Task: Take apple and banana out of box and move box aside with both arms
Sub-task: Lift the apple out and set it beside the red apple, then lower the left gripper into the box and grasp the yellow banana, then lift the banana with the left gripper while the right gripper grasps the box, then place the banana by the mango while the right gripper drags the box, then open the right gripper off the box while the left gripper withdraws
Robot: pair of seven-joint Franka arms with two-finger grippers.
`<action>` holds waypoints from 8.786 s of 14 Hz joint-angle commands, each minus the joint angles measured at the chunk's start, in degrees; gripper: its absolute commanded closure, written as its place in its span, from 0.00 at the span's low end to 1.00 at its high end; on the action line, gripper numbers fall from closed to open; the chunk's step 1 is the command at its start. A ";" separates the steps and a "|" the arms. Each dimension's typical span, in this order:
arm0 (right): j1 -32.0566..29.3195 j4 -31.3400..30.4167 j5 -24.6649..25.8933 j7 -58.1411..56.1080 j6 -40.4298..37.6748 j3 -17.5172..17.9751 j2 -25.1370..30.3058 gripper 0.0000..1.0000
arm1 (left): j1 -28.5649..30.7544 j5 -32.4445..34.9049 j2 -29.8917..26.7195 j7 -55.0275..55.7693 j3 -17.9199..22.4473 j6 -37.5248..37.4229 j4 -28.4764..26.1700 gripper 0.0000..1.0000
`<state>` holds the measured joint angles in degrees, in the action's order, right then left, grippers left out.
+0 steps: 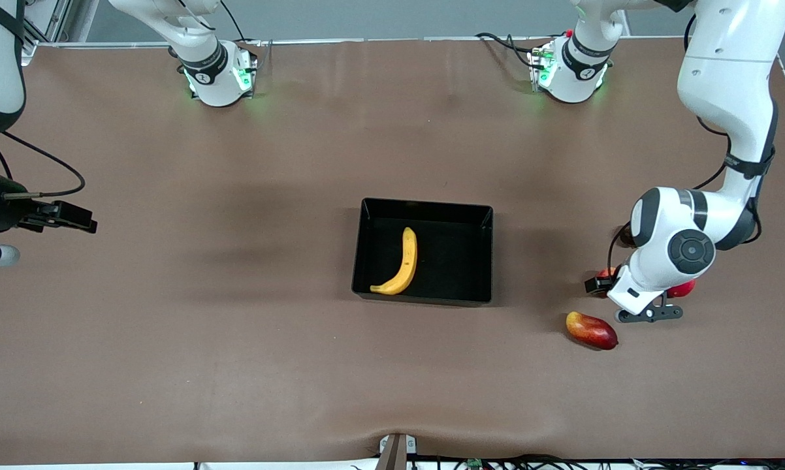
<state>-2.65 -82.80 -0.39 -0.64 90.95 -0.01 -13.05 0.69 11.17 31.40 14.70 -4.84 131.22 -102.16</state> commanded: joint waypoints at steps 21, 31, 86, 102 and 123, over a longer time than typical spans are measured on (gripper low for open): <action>0.19 0.54 -0.49 0.02 -8.41 0.10 0.65 0.00 | -30.12 0.70 12.28 36.45 -9.49 -5.55 22.71 0.00; 0.36 0.63 -0.76 0.28 -7.28 0.01 0.21 0.00 | -33.03 0.70 17.12 38.65 -8.52 1.40 22.71 0.03; 26.31 -10.97 -7.44 27.55 30.19 0.19 -13.16 1.00 | 12.50 14.32 14.30 -2.58 -4.21 11.15 14.98 1.00; -13.76 -19.77 -7.44 -21.92 30.85 -0.07 -8.73 1.00 | 13.29 6.76 -3.43 -0.46 -12.99 -14.21 14.71 0.00; -21.70 -13.47 -13.50 -28.90 33.33 0.19 -17.19 0.00 | 6.00 -11.87 -29.98 -16.13 2.73 -38.66 13.58 0.00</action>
<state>-23.54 -100.52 -12.95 -29.03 125.80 -1.10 -30.65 8.43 -0.05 4.27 -3.16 -3.02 94.17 -86.28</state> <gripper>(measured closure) 0.467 0.000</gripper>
